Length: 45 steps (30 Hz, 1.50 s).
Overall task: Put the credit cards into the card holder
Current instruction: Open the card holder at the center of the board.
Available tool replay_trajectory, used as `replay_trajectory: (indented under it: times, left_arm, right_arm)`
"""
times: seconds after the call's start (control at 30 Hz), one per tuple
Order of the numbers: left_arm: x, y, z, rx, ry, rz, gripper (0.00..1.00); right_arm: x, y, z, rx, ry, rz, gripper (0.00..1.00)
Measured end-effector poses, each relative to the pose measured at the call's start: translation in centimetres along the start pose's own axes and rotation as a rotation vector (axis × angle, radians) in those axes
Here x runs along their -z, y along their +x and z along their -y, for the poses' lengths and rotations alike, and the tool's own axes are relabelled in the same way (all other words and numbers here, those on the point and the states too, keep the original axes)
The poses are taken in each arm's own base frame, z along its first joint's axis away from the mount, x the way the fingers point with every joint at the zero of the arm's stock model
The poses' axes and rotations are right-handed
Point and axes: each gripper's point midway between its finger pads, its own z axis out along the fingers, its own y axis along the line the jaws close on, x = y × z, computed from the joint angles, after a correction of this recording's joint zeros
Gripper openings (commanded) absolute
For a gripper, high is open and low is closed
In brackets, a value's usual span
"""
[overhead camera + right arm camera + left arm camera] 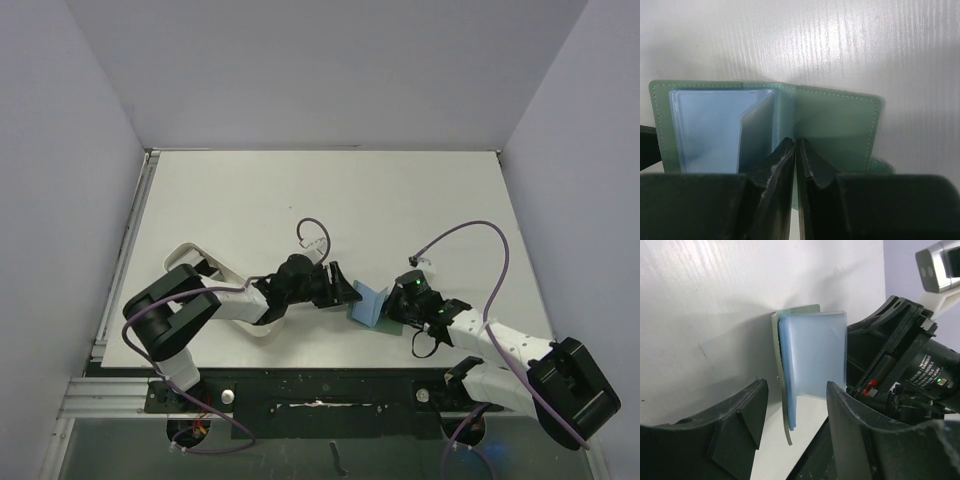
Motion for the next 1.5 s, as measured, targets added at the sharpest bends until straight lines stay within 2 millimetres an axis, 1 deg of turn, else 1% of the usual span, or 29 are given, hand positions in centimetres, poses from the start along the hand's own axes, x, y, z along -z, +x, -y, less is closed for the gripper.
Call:
replay_trajectory:
  times: [0.07, 0.1, 0.13, 0.17, 0.27, 0.3, 0.37, 0.47, 0.57, 0.67, 0.73, 0.8, 0.97, 1.1, 1.23, 1.37, 1.43, 1.5]
  left_arm:
    - [-0.1, 0.3, -0.4, 0.003, -0.007, -0.009, 0.4]
    - [-0.2, 0.3, -0.5, 0.004, -0.01, -0.012, 0.36]
    - [-0.2, 0.4, -0.6, 0.004, -0.012, -0.014, 0.3]
    - [-0.3, 0.5, -0.7, 0.005, -0.014, -0.017, 0.22]
    - [-0.5, 0.6, -0.9, 0.003, -0.02, -0.024, 0.03]
    - [-0.5, 0.6, -0.9, 0.001, -0.02, -0.025, 0.0]
    - [-0.6, 0.6, -1.0, -0.003, -0.021, -0.028, 0.0]
    - [-0.5, 0.7, -1.2, -0.006, -0.036, -0.035, 0.0]
    - [-0.3, 0.8, -1.3, -0.015, -0.063, -0.043, 0.0]
    - [0.2, 0.6, -0.7, -0.038, -0.076, -0.035, 0.0]
    - [0.5, 0.5, -0.2, -0.055, -0.081, -0.028, 0.0]
    - [0.6, 0.4, 0.1, -0.068, -0.088, -0.022, 0.0]
    - [0.7, 0.6, -0.4, -0.084, -0.126, -0.02, 0.0]
    - [0.8, 0.8, -0.7, -0.086, -0.143, -0.021, 0.0]
    - [0.8, 0.8, -0.8, -0.083, -0.147, -0.018, 0.0]
    - [0.9, 0.8, -0.8, -0.072, -0.148, -0.014, 0.0]
    - [1.0, 0.9, -0.9, -0.068, -0.148, -0.014, 0.0]
    - [1.0, 0.9, -0.9, -0.065, -0.149, -0.015, 0.03]
  right_arm:
    - [0.0, 0.0, 0.0, -0.001, -0.002, 0.002, 0.09]
    - [0.0, 0.0, 0.0, -0.002, -0.002, 0.002, 0.1]
    - [0.0, 0.0, 0.0, -0.002, -0.003, 0.003, 0.1]
    - [0.0, 0.0, 0.0, -0.002, -0.003, 0.003, 0.12]
    - [0.0, 0.0, 0.0, -0.004, -0.004, 0.002, 0.2]
    - [0.1, 0.0, -0.1, -0.006, -0.006, 0.001, 0.23]
    - [0.5, 0.1, -0.1, -0.003, -0.002, -0.011, 0.26]
    - [2.0, -0.4, -0.5, -0.003, -0.009, -0.007, 0.31]
    - [4.1, -2.4, -2.4, -0.009, -0.07, 0.045, 0.34]
    - [5.8, -4.2, -4.5, -0.011, -0.134, 0.093, 0.34]
    - [6.4, -4.7, -5.5, -0.007, -0.166, 0.107, 0.34]
    - [6.5, -4.5, -5.9, -0.001, -0.18, 0.097, 0.34]
    - [6.1, -3.7, -7.1, 0.016, -0.22, 0.066, 0.34]
    - [4.7, -3.1, -7.2, 0.019, -0.209, 0.04, 0.34]
    - [2.8, -1.4, -5.8, 0.019, -0.158, -0.008, 0.33]
    - [1.4, 0.8, -3.2, 0.023, -0.078, -0.064, 0.31]
    - [1.0, 1.3, -2.4, 0.026, -0.049, -0.079, 0.33]
    - [0.8, 1.6, -2.1, 0.027, -0.043, -0.085, 0.36]
